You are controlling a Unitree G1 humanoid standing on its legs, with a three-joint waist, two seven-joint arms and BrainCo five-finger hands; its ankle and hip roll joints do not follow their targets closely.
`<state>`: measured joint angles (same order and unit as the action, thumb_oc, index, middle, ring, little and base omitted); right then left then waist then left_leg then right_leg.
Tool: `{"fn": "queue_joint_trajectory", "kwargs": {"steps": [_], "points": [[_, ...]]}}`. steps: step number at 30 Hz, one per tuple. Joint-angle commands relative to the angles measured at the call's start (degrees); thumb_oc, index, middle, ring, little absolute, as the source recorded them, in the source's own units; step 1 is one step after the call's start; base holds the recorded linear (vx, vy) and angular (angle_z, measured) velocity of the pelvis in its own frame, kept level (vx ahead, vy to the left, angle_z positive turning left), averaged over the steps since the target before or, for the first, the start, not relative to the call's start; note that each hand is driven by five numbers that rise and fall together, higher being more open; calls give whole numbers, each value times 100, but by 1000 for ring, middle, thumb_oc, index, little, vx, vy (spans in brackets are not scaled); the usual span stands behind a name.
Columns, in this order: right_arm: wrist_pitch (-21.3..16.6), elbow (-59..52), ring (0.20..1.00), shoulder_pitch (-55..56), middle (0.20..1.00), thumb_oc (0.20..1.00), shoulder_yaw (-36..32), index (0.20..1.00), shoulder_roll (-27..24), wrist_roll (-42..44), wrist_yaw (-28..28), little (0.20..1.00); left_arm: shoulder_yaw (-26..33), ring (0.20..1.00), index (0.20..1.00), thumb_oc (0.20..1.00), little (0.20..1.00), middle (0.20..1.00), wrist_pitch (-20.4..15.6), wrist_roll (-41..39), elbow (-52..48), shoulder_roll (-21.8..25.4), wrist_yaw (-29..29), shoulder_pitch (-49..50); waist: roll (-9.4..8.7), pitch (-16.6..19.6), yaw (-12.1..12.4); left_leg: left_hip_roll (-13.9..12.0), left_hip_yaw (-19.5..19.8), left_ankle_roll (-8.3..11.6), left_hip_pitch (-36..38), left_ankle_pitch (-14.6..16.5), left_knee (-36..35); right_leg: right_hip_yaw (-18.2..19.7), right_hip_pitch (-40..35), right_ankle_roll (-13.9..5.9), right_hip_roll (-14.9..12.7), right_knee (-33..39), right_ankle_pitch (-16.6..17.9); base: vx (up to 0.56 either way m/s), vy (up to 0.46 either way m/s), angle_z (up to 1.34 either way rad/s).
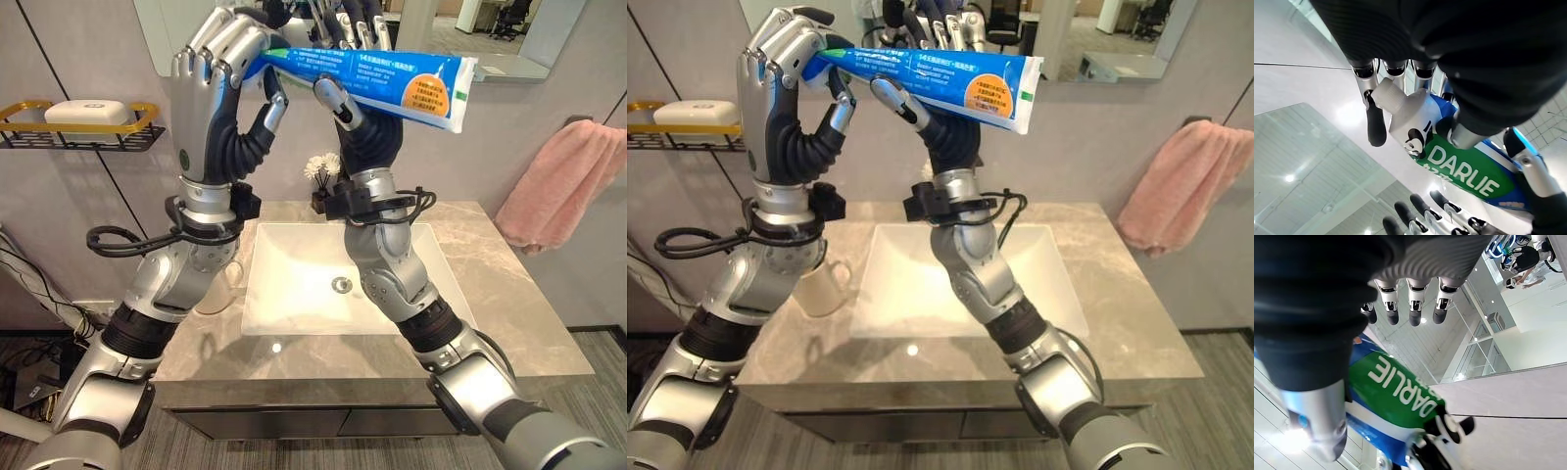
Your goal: Put brush and paste in cup on sink, flatten towel.
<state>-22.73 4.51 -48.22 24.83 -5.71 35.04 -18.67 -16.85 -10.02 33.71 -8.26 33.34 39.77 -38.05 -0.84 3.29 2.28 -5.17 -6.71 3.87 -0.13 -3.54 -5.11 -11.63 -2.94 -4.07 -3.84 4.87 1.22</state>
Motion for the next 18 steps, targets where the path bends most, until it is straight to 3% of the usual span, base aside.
{"fn": "queue_joint_trajectory", "kwargs": {"steps": [1, 14, 18], "points": [[-424, -308, 1000, -477, 1000, 1000, -534, 1000, 76, -88, -18, 1000, 179, 200, 200, 200, 200, 200, -162, -205, -82, 228, 128, -353, -412, 80, 78, 140, 55, -122, 63, 244, 11, 370, 74, -346, -427, 10, 282, 0, 0, 0], [-352, -483, 1000, -370, 1000, 1000, -540, 1000, 4, -451, -115, 1000, 363, 200, 200, 200, 200, 200, -251, -279, -291, 237, 67, 179, -425, 56, 98, 134, 86, -133, 96, 263, 11, 331, 30, -323, -415, 6, 259, 0, 0, 0], [-384, -531, 878, -324, 878, 878, -568, 878, 38, -411, -139, 878, 365, 200, 200, 200, 200, 200, -254, -326, -312, 212, 41, 293, -409, 58, 111, 127, 90, -135, 112, 267, 11, 327, 15, -318, -411, 6, 250, 0, 0, 0]]}}
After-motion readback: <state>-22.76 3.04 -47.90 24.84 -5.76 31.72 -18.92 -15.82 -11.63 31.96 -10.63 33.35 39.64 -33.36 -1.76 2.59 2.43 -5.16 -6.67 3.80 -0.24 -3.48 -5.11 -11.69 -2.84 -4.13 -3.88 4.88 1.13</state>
